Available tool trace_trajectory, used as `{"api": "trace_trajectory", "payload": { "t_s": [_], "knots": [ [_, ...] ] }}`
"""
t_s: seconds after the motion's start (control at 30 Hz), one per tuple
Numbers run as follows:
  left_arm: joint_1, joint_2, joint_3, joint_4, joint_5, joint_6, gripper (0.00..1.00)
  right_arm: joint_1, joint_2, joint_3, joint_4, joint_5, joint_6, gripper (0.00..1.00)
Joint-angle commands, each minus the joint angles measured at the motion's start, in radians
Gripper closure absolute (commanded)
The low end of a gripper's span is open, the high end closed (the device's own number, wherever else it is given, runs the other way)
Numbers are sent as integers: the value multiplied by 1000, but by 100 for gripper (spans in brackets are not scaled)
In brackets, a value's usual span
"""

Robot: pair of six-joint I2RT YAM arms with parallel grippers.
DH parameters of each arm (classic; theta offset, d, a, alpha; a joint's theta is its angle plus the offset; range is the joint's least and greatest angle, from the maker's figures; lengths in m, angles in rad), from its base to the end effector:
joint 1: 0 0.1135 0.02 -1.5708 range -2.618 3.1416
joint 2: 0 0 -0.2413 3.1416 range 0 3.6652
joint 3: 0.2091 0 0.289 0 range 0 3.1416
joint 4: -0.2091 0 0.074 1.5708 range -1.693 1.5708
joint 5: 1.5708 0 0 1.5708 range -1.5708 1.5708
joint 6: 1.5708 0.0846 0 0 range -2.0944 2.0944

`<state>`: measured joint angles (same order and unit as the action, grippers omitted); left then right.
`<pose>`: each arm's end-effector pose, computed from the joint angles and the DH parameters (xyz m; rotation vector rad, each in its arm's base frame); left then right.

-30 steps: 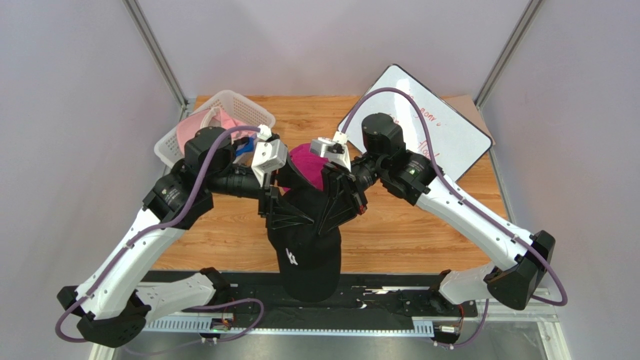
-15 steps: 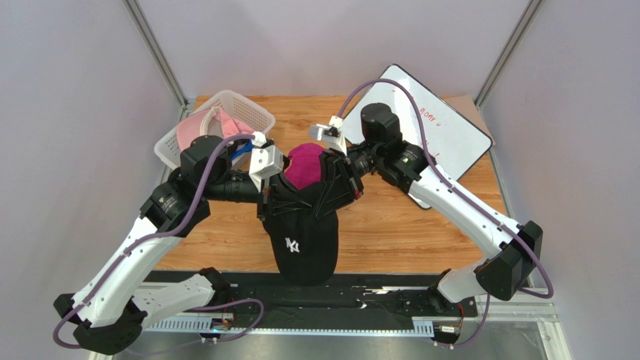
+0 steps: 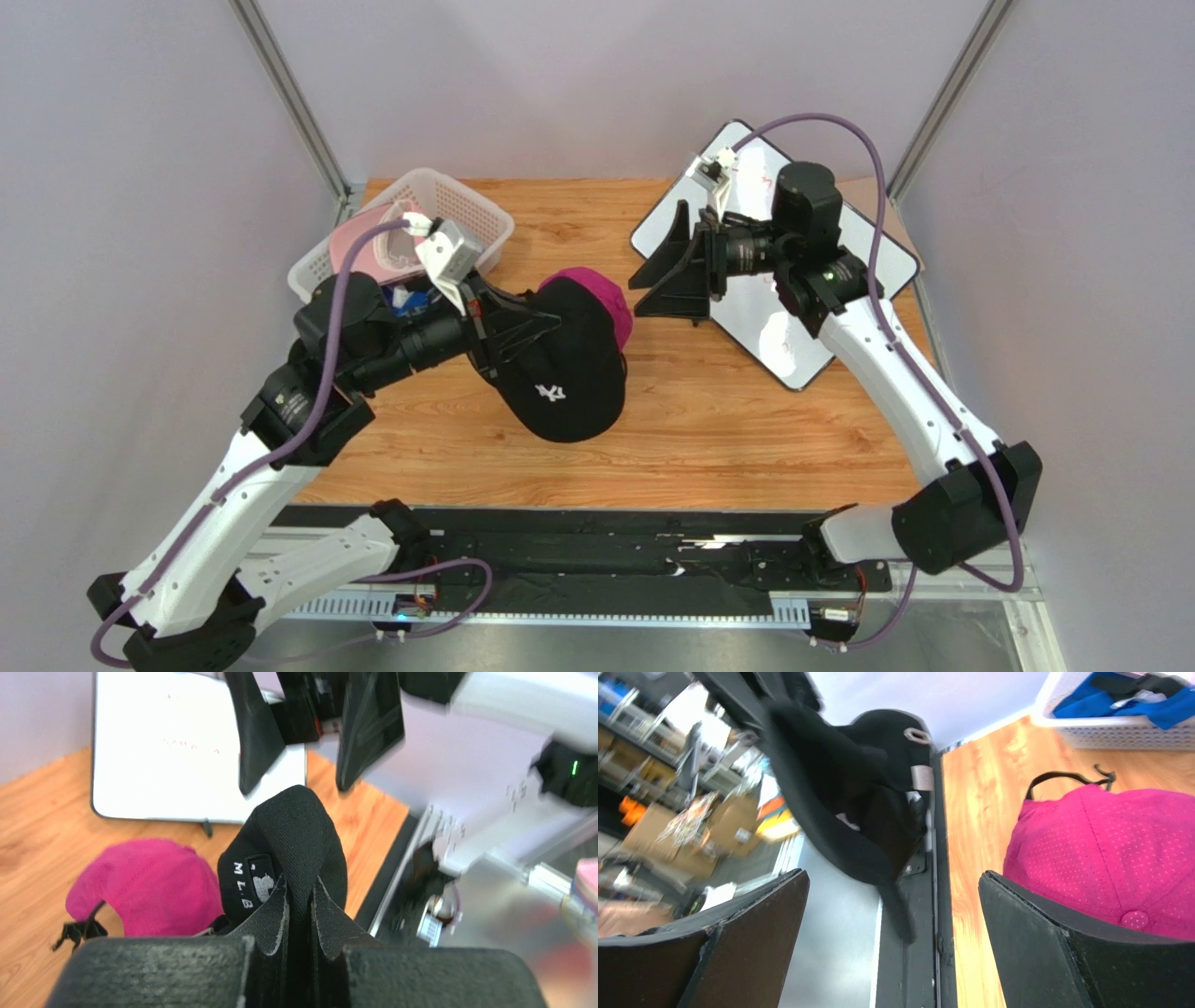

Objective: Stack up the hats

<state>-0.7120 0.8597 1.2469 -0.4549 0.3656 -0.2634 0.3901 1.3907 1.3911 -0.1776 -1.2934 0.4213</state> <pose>0.1728 -0.1890 0.4483 0.6701 1.6057 -1.0308 0.2975 0.2103 0.3939 -1.0069 1.6502 1.6735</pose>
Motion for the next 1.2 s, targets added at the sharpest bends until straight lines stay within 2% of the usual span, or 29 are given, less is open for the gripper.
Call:
{"api": "trace_trajectory", "payload": {
  "t_s": [0.0,0.07,0.2,0.27,0.37,0.5,0.73,0.93,1.07,1.17],
  "knots": [
    [2,5,86,183,-158,-169,100,20,-155,-160,240,204,134,0],
    [2,4,83,234,-238,-210,100,20,-200,-245,436,285,251,0],
    [2,-20,25,398,-346,-341,100,35,-277,-362,524,416,301,0],
    [2,-25,8,429,-382,-368,100,38,-298,-418,577,457,318,0],
    [2,-21,2,449,-419,-405,100,47,-343,-492,706,479,387,0],
    [2,-22,-32,542,-432,-451,100,108,-343,-518,736,525,384,0],
    [2,-31,-124,659,-484,-539,100,153,-309,-590,1019,565,485,4],
    [2,-45,-198,777,-542,-605,100,227,-292,-589,1069,600,464,22],
    [2,-53,-216,828,-548,-634,100,237,-274,-584,1020,628,435,26],
    [2,-59,-208,823,-550,-629,100,237,-260,-598,1043,635,448,27]
  ]
}}
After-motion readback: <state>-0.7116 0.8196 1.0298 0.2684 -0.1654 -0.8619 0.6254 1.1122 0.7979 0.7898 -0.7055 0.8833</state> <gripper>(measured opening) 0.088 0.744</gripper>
